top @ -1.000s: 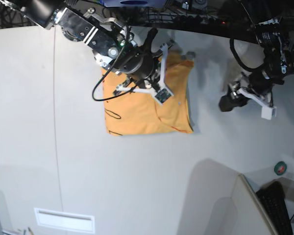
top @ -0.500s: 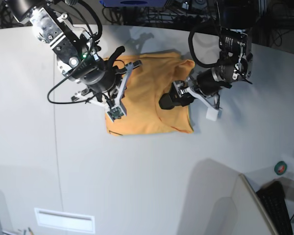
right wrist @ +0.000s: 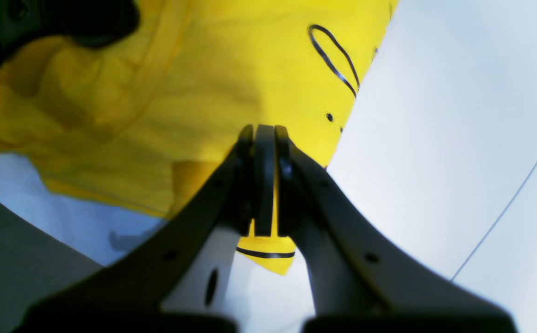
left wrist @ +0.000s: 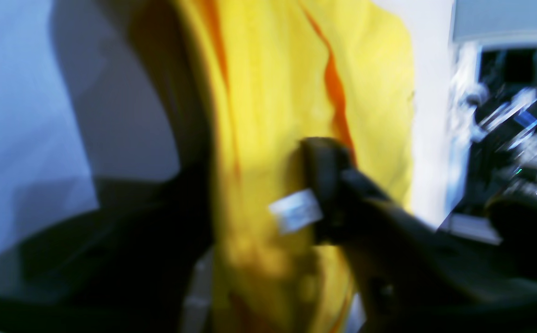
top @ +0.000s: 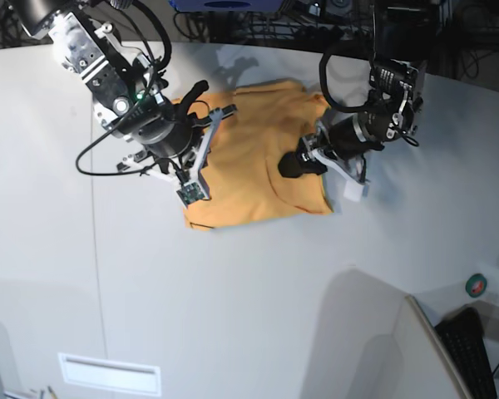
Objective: Layout the t-shirt on the table in an organized manner, then fold the t-shirt properly
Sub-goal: 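Grasp the bundle with both grippers and slide it toward the robot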
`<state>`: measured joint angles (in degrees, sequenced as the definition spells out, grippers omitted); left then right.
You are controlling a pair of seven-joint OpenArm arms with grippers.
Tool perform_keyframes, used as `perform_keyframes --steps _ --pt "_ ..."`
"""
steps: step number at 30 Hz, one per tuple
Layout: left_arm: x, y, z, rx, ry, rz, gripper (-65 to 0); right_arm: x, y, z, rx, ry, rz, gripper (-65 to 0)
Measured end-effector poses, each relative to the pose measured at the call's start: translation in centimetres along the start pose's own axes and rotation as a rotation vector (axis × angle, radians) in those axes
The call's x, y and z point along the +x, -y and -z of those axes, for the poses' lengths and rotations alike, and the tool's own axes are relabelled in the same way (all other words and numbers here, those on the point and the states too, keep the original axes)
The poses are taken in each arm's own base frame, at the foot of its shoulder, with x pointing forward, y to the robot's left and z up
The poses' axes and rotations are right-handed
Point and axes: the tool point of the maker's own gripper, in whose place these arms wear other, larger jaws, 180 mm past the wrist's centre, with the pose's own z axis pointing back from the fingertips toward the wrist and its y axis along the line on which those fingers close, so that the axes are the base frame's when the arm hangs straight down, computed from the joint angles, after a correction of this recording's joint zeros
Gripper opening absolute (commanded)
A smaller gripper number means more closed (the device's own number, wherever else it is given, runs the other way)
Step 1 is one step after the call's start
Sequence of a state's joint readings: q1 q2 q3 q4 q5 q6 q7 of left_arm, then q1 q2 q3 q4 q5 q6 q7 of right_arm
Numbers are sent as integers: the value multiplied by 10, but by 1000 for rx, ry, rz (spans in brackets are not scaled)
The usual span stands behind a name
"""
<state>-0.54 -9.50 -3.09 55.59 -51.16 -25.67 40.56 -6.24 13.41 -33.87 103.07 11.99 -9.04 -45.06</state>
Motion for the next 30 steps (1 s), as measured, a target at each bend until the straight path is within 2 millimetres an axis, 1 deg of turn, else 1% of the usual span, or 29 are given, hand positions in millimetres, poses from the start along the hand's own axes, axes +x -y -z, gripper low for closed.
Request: perform_keyframes --steps 1,2,4,6,7,9,10,15,17,19,20,22,27,30 --pt "0 -1 0 8 -18 17 -604 1 0 0 0 3 0 -650" --pt "0 -2 1 17 -36 31 -650 1 2 0 -3 5 -3 -650" --pt "3 -4 2 33 -75 61 -650 -1 7 0 -13 2 -12 -650" --pt "12 -3 4 53 -115 113 -650 -2 11 -1 -22 -3 -7 -650" --pt "19 -3 6 72 -145 166 -650 -2 16 -1 -30 -2 16 -650" --pt "31 1 10 104 -206 307 -650 0 35 -3 -70 7 71 -650" --pt "35 2 12 128 -251 390 -650 0 52 -5 -109 14 99 -650" --pt "43 20 24 184 -471 807 -650 -11 119 -17 -269 11 225 -650" --pt "46 29 30 211 -543 1031 -650 -15 134 -20 -299 9 271 -650" --pt "42 46 40 196 -576 1228 -650 -22 151 -24 -335 3 315 -650" --pt "37 54 45 183 -587 1288 -650 -27 160 -28 -363 -1 324 -650" --pt "27 72 58 146 -583 1383 -650 -38 169 -33 -390 -13 352 -650" --pt "5 121 90 69 -516 1591 -650 -62 176 -40 -418 -50 396 -650" --pt "-11 135 101 50 -502 1691 -650 -71 178 -43 -427 -66 408 -650"
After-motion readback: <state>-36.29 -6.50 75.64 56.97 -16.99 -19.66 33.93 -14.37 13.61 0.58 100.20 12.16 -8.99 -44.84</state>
